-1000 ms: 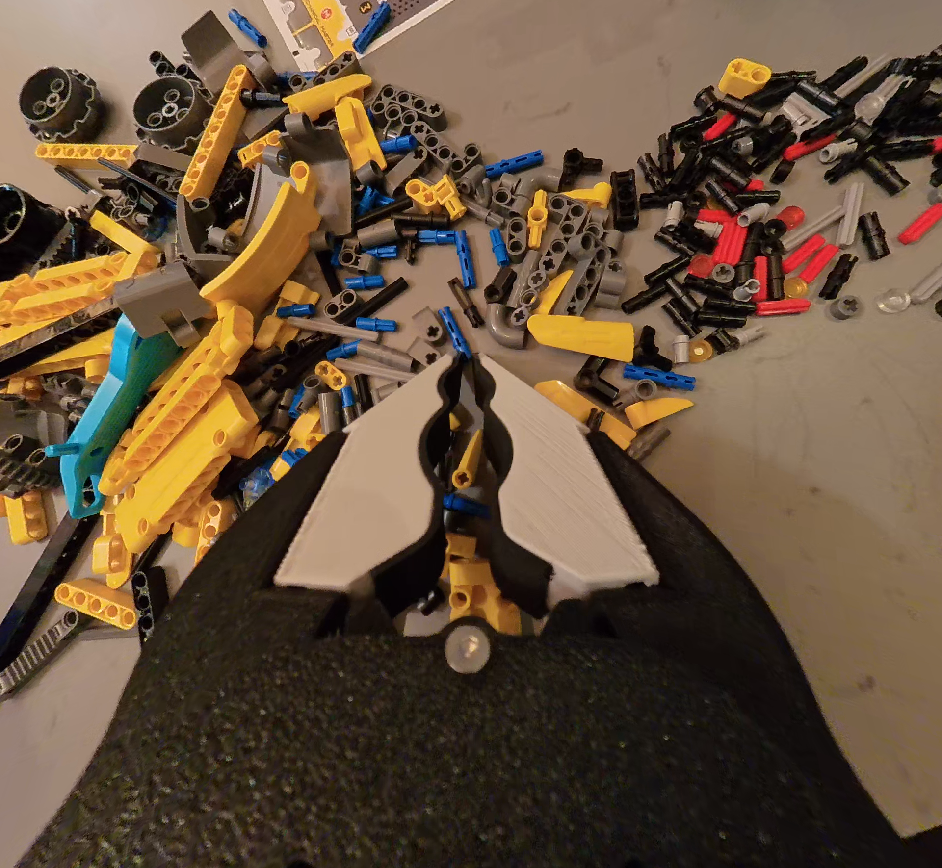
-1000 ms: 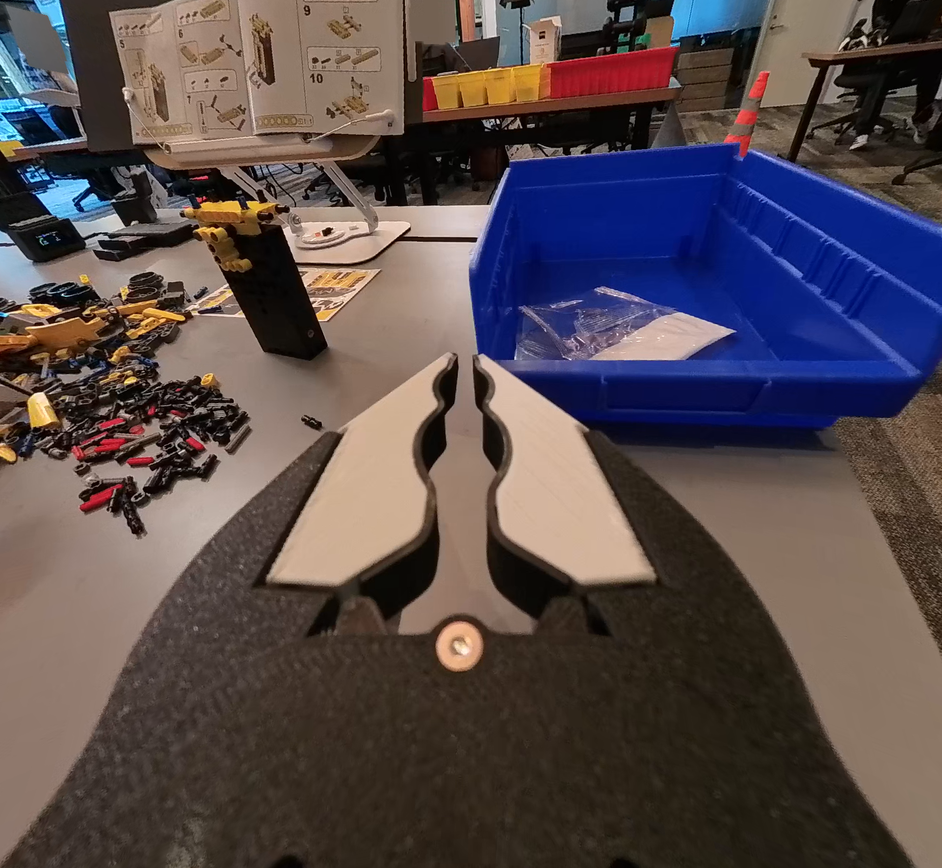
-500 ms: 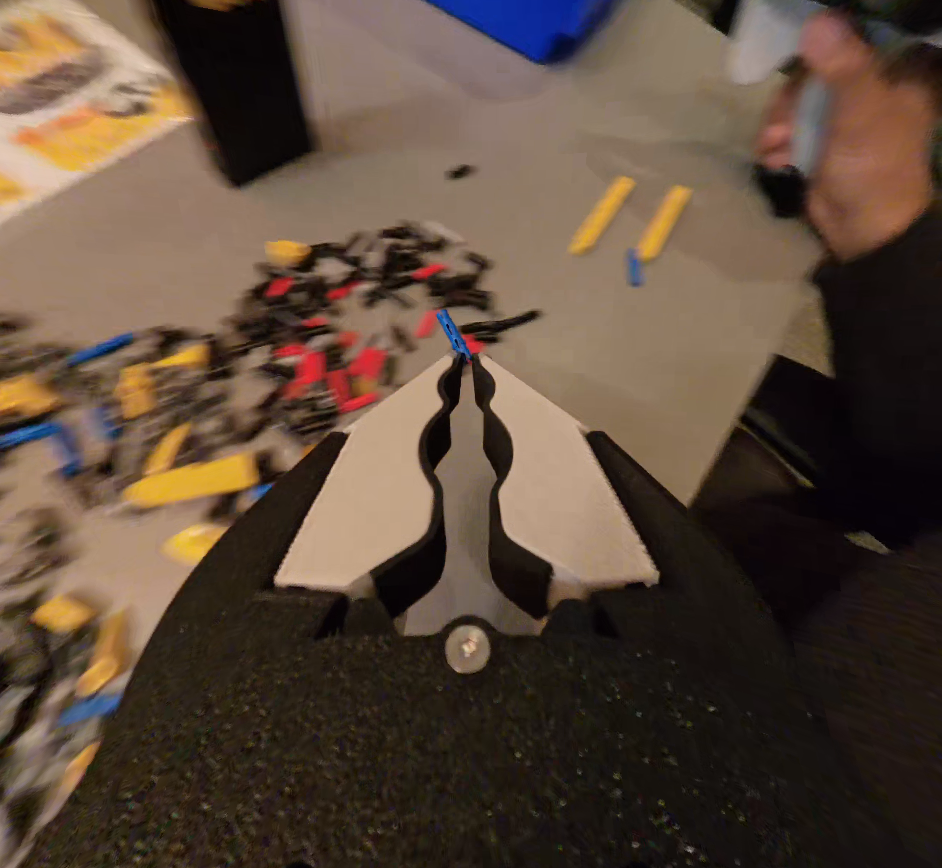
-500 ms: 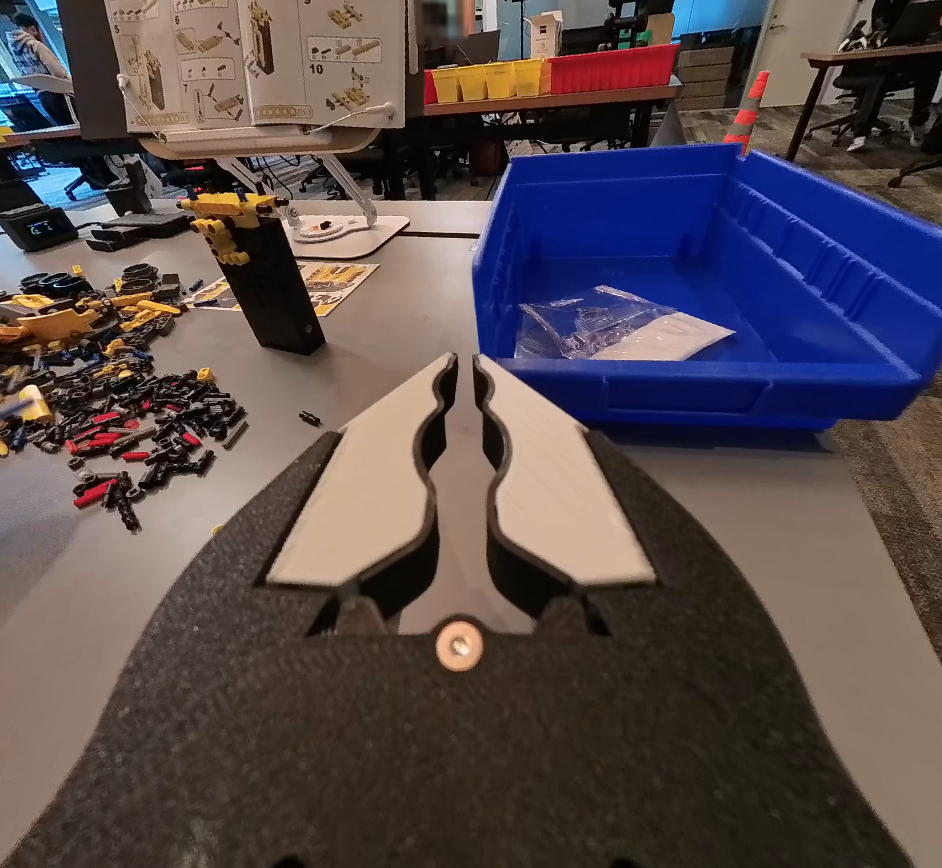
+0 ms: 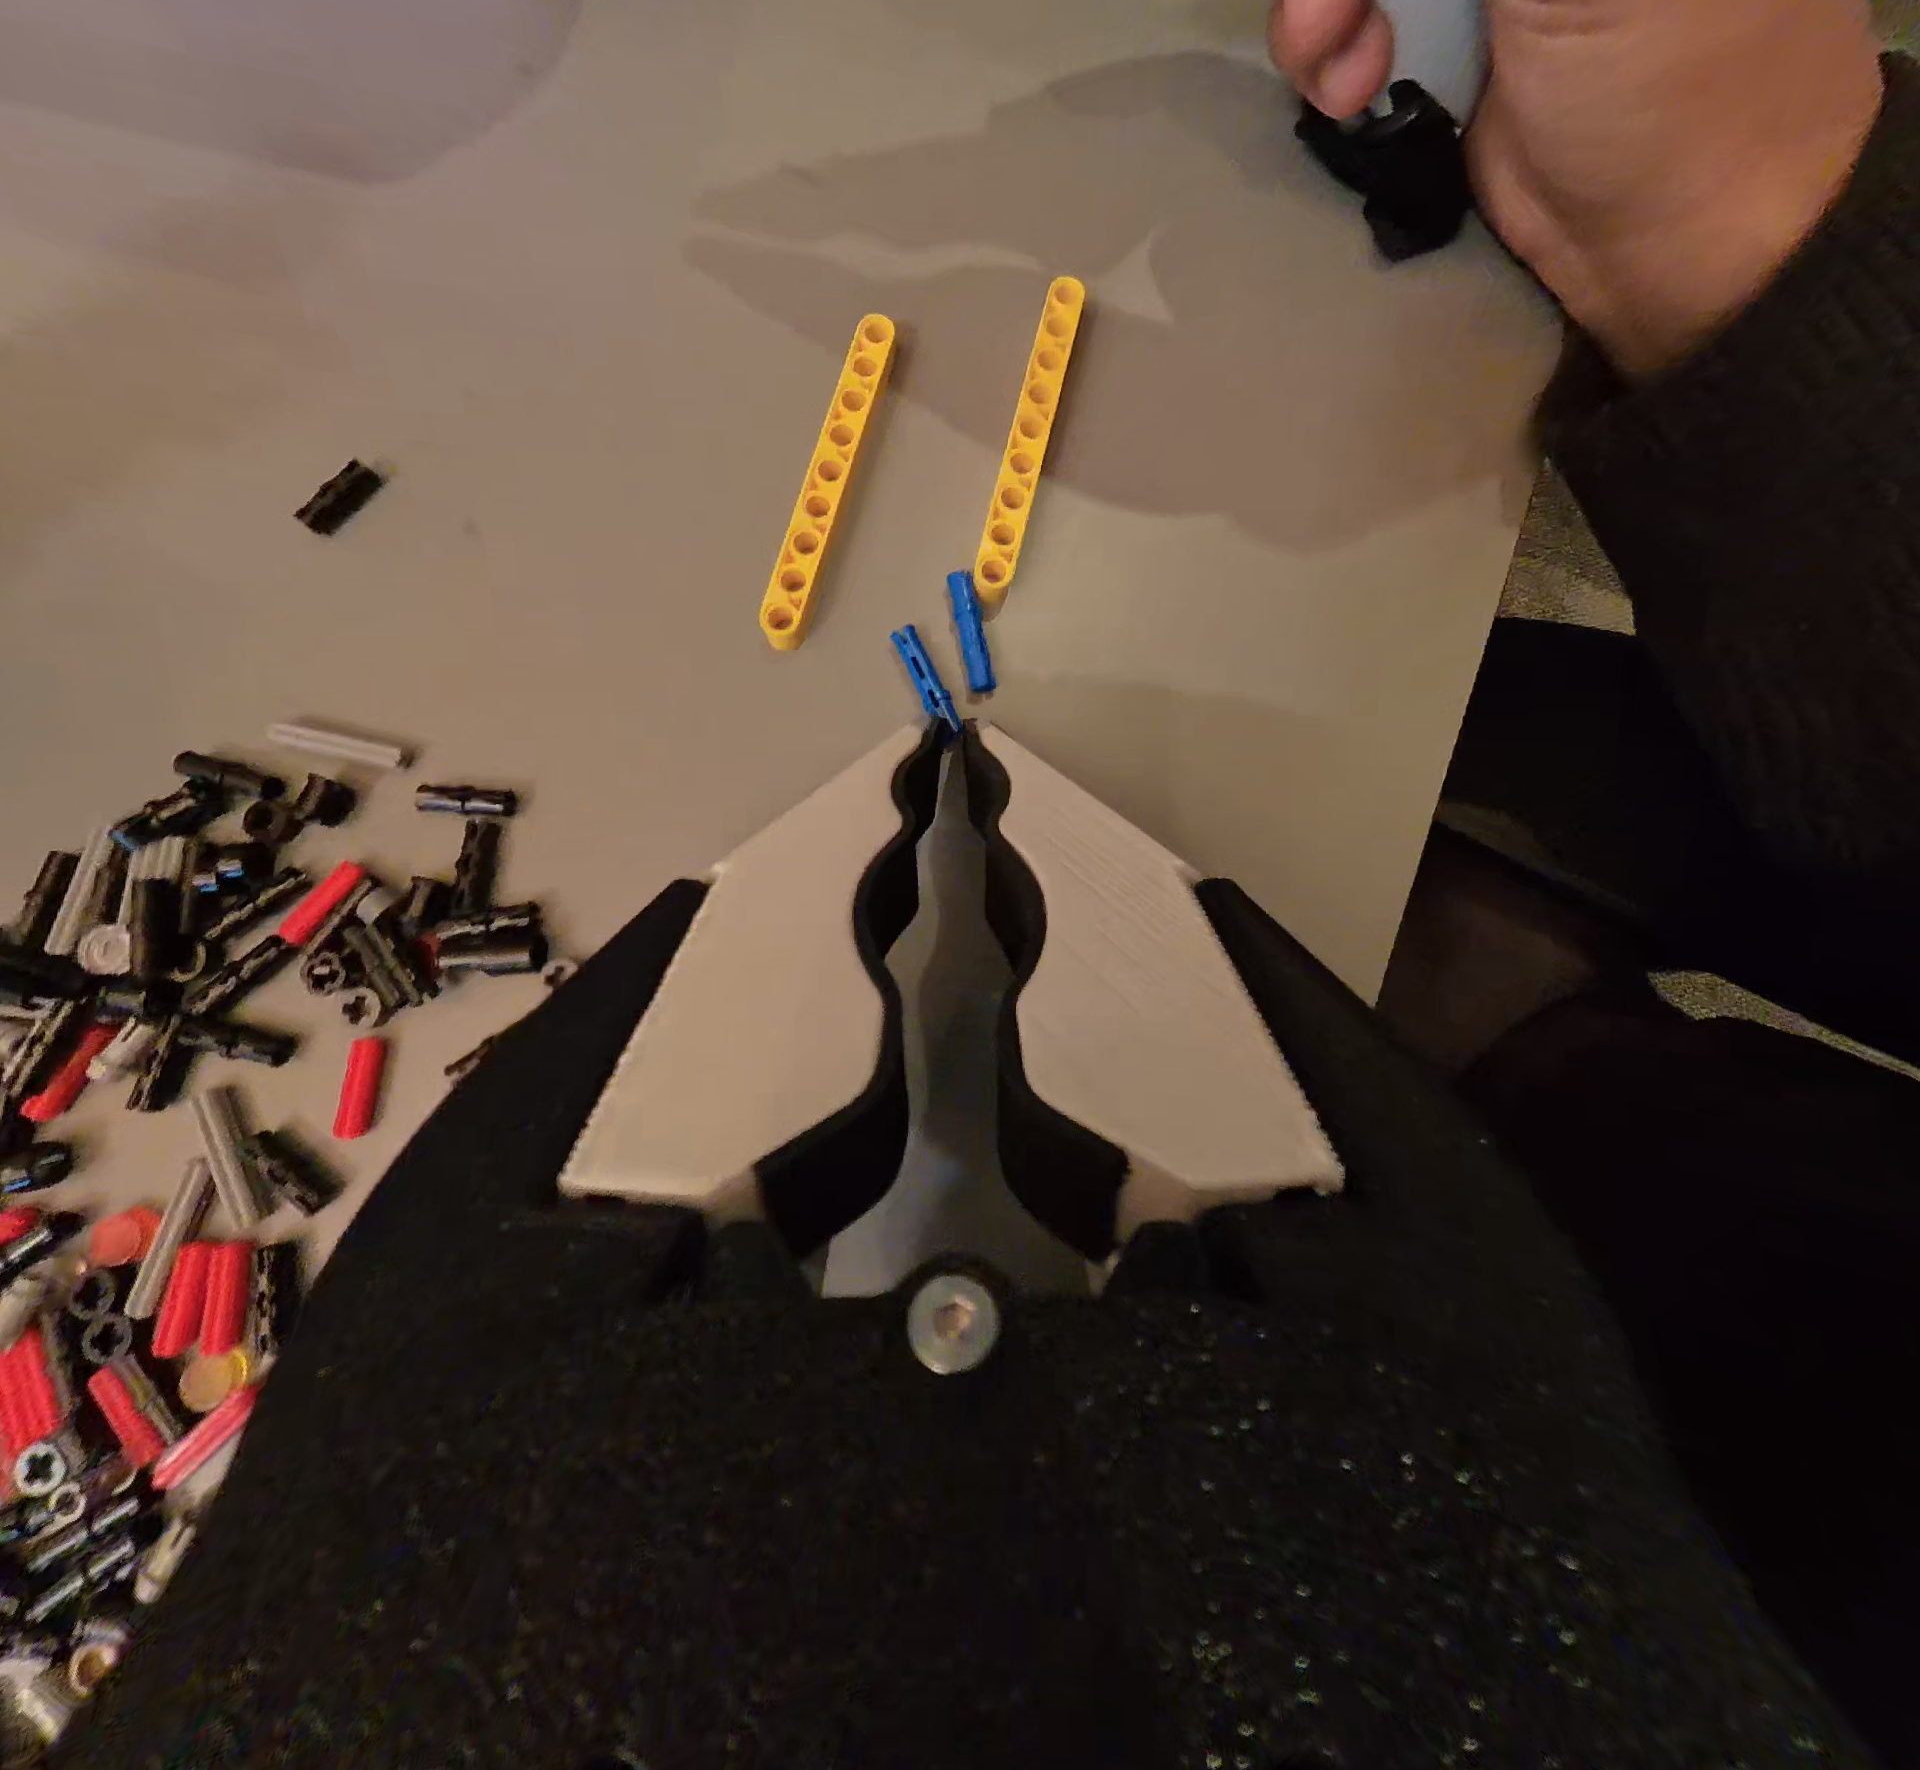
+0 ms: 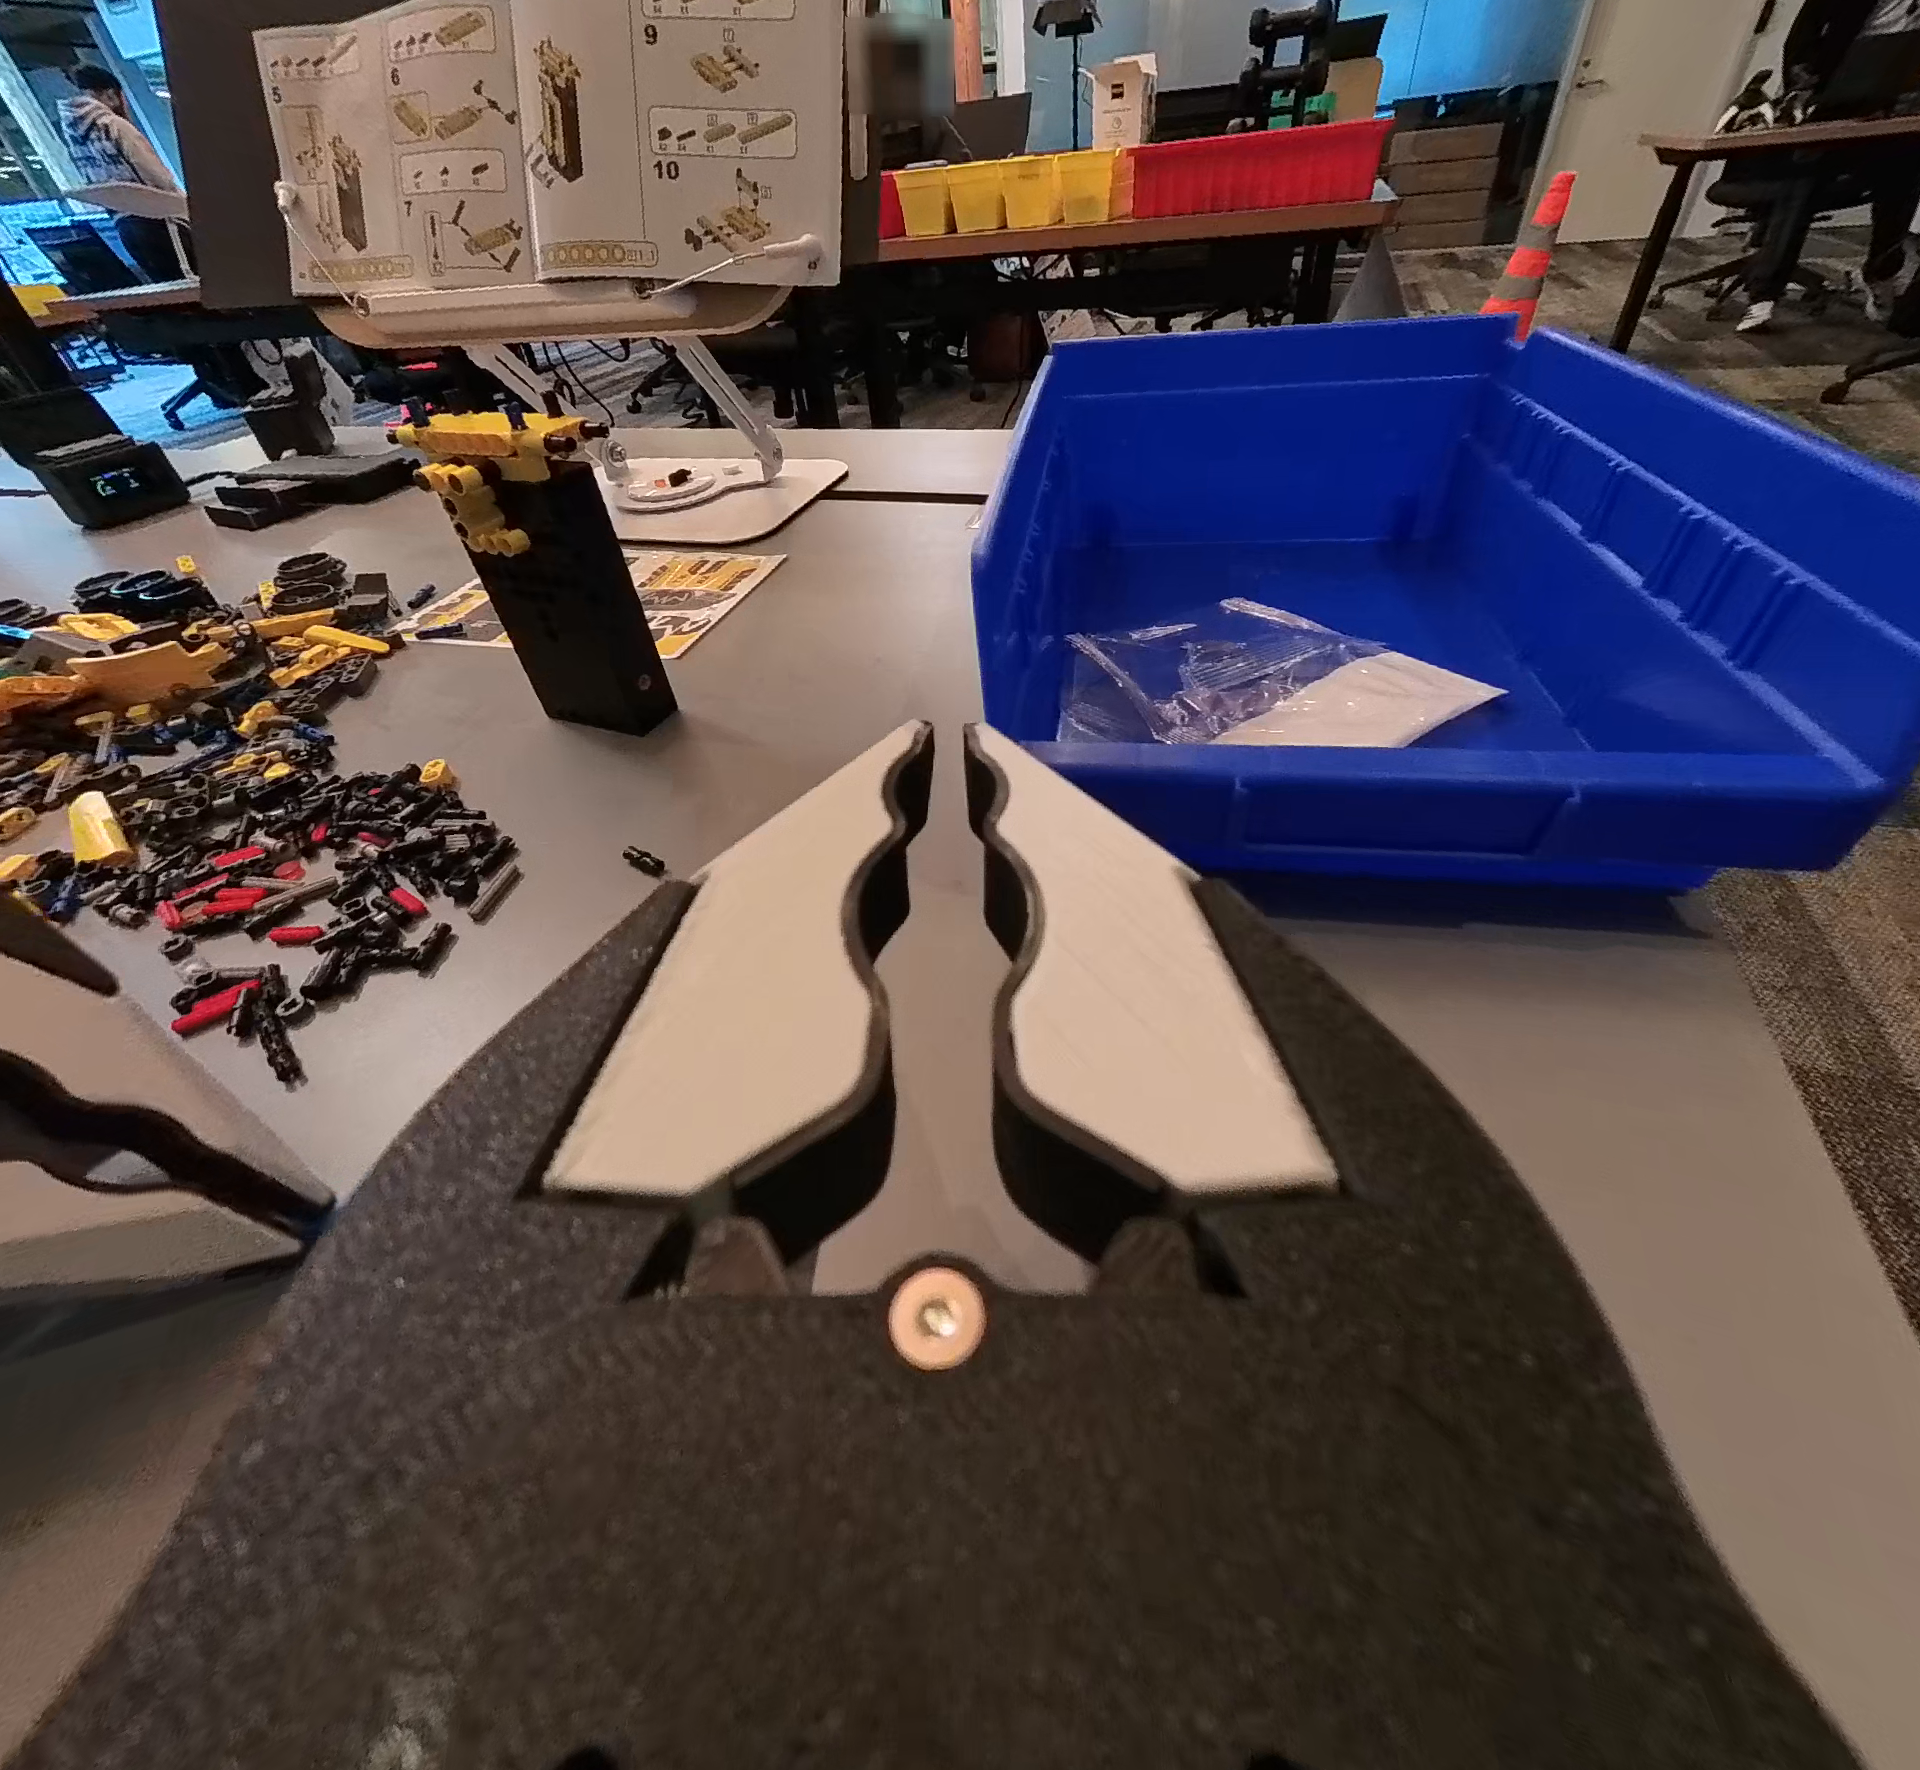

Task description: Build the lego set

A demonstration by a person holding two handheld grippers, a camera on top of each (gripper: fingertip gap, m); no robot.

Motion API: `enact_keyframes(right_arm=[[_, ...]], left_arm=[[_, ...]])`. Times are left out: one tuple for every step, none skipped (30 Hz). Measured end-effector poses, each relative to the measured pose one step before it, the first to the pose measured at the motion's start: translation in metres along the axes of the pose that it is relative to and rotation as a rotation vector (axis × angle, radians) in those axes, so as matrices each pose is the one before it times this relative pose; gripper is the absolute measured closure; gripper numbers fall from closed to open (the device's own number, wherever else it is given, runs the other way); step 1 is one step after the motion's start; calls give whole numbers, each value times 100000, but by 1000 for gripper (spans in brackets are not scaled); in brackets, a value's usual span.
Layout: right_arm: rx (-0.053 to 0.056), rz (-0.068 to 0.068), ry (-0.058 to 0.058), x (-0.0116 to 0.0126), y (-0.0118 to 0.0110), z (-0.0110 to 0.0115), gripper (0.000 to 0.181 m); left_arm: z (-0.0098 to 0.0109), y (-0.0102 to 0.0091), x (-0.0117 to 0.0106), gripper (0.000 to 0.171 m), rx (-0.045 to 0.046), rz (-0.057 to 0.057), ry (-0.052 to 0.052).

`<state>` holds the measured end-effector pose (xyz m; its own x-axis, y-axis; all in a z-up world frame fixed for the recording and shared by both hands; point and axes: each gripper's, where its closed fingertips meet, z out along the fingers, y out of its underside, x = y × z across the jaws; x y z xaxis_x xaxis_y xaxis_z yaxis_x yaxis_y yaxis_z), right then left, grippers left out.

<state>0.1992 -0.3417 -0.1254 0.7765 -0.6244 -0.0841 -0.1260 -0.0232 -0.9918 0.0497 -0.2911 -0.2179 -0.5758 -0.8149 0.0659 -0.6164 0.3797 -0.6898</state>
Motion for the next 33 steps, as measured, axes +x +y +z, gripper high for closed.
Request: enact_keyframes(right_arm=[[8, -12, -63, -8, -1, 1, 176], [57, -36, -46, -5, -6, -10, 176], [122, -33, -30, -11, -14, -12, 176], [162, -7, -57, -11, -20, -17, 176], [154, 22, -92, -4, -20, -19, 176], [79, 53, -73, -8, -11, -2, 176], [-8, 88, -42, 2, 0, -2, 176], [-41, 89, -41, 4, 13, 10, 176], [-8, 49, -18, 8, 0, -2, 176], [39, -1, 10, -6, -4, -3, 176], [32, -17, 25, 5, -4, 2, 176], [-17, -6, 20, 3, 2, -1, 176], [-65, 28, 13, 1, 8, 9, 176], [-94, 84, 11, 12, 21, 7, 176], [-111, 131, 23, 11, 12, 18, 176], [-143, 166, 48, 26, 15, 15, 175], [-167, 159, 81, 26, 28, 22, 176], [-125, 40, 197, 26, 16, 5, 175], [-100, -209, 390, 23, 16, 20, 176], [-160, -630, 547, 3, 19, 22, 176], [-217, -1062, 795, -31, 23, 26, 176], [-3, -751, 774, -134, -4, 41, 176], [661, 577, -429, -430, -87, 96, 176], [1612, 1982, -2284, -863, -219, 172, 176], [2765, 2870, -3740, -1336, -398, 236, 176], [3755, 2900, -5042, -1821, -578, 355, 176], [3609, 2230, -5797, -2180, -517, 533, 176], [1991, 1024, -6031, -2406, -208, 784, 177], [-313, -451, -6086, -2515, 219, 1017, 177], [-2310, -1718, -6206, -2557, 558, 1172, 177], [-3661, -2811, -6293, -2521, 726, 1236, 177], [-4322, -3670, -5471, -2292, 750, 1234, 177], [-3938, -3955, -3902, -1935, 636, 1162, 177]], left_arm=[[86, -74, -75, 168, -312, -272, -304], [2, -27, -231, 167, -193, -253, -1188], [-126, -14, -183, 167, 352, -163, -838], [-228, -35, -95, 166, 885, -594, 105], [-294, -26, 22, 165, 896, -1303, 1173], [-335, -6, 111, 164, 876, -1747, 2136], [-396, -16, 181, 163, 1123, -1845, 2786], [-466, 12, 157, 163, 1222, -1935, 2858], [-540, 41, -58, 162, 1237, -2279, 1620], [-634, 79, -263, 162, 1298, -2133, 423], [-706, 133, -355, 162, 1245, -1558, -107], [-788, 193, -471, 162, 1200, -1169, -757], [-854, 245, -633, 162, 1218, -920, -1698], [-924, 250, -811, 162, 1327, -699, -2609], [-981, 292, -1002, 162, 1308, -333, -3415], [-1061, 305, -1242, 162, 1404, 52, -4434], [-1104, 295, -1494, 162, 1661, -363, -5350], [-1112, 274, -1583, 162, 2009, -1437, -5208], [-1091, 162, -1446, 162, 2594, -2443, -3935], [-1070, 23, -1204, 162, 3430, -3270, -2219], [-1000, -75, -903, 162, 3746, -3716, -500], [-947, -128, -718, 162, 3626, -3633, 264], [-862, -140, -662, 162, 3127, -3289, -15], [-775, -143, -682, 162, 2593, -2833, -797], [-676, -120, -704, 162, 2047, -2030, -1540], [-611, -64, -741, 162, 1450, -891, -2210], [-579, -26, -841, 162, 987, 189, -3072], [-576, 9, -958, 162, 838, 633, -3886], [-556, 10, -1001, 162, 634, 728, -3911], [-508, 30, -968, 162, 466, 640, -3381], [-469, 35, -933, 162, 371, 318, -2867], [-409, 29, -901, 162, 466, -133, -2380], [-356, 5, -806, 162, 897, -556, -1728]])
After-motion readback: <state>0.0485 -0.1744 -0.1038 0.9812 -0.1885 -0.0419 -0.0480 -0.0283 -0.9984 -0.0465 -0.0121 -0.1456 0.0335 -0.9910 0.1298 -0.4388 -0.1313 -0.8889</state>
